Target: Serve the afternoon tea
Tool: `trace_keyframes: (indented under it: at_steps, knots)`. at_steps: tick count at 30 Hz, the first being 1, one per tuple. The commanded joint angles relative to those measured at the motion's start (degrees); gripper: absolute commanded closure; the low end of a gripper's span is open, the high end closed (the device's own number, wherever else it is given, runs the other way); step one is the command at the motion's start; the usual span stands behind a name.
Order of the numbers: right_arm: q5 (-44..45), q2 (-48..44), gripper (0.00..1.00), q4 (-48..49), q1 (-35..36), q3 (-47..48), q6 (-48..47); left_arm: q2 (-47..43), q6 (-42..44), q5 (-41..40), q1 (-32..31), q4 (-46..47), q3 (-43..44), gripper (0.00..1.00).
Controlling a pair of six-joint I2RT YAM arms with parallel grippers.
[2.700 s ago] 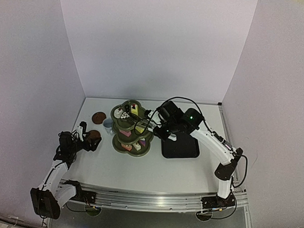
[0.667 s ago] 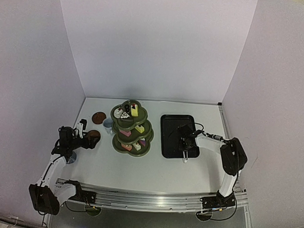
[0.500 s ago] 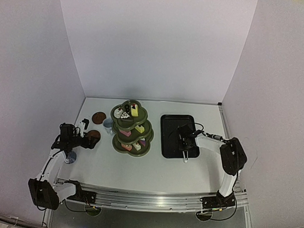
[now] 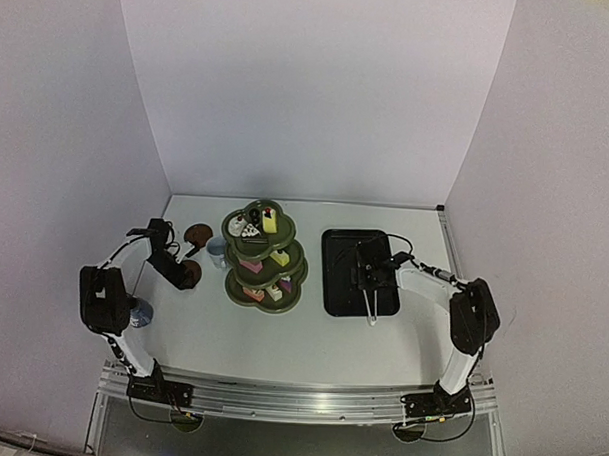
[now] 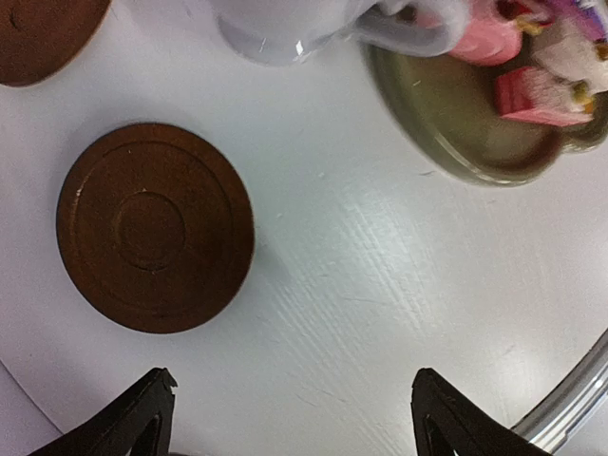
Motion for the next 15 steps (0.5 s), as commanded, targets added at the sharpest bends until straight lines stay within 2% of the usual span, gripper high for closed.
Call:
trace_keyframes:
  at_steps: [1, 6, 15]
  knots:
    - [1.34, -7.8, 0.04, 0.01, -0.08, 4.12, -3.16, 8.14, 14.03, -5.38, 0.16, -2.07, 4.54, 0.18]
    - [0.47, -11.57, 0.04, -0.07, -0.04, 4.02, -3.5, 10.86, 21.45, -3.65, 0.16, 7.93, 4.48, 0.19]
    - [1.32, -15.83, 0.04, -0.17, -0.08, 2.02, -2.78, 17.4, 23.43, -2.91, 0.16, 9.0, 7.11, 0.24]
